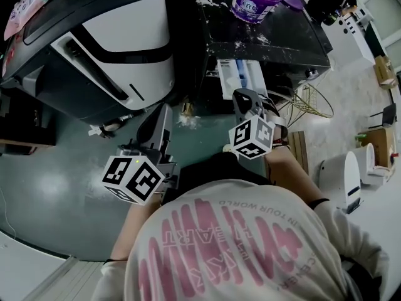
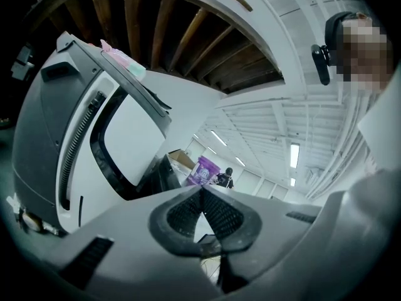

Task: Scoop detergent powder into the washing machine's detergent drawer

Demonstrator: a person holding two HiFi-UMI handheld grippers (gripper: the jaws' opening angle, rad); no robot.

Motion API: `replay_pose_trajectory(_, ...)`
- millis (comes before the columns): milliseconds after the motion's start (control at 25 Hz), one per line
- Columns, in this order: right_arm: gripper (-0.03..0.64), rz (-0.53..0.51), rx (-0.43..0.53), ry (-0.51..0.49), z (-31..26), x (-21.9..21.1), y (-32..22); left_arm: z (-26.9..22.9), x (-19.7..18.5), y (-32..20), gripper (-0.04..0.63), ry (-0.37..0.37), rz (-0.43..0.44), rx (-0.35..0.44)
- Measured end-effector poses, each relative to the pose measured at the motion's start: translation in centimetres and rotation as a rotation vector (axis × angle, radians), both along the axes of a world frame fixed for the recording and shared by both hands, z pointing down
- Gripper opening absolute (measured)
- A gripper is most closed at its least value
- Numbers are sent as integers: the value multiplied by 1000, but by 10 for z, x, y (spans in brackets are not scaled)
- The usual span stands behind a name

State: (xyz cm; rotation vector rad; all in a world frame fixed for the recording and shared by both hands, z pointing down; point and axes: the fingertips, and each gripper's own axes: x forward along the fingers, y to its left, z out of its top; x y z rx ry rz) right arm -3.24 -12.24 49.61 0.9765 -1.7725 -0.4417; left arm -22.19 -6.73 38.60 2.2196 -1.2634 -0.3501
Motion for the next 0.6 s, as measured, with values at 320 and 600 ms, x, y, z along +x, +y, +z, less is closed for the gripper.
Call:
replay_pose_trajectory(320,-6,-24,35,-25,0,-1,3,7,1,14,0,-9,-30,-28)
replay_pose_trajectory(600,-4,-71,29,-10,-1,-1,3,-2,16,18,0,-30,-70,-18)
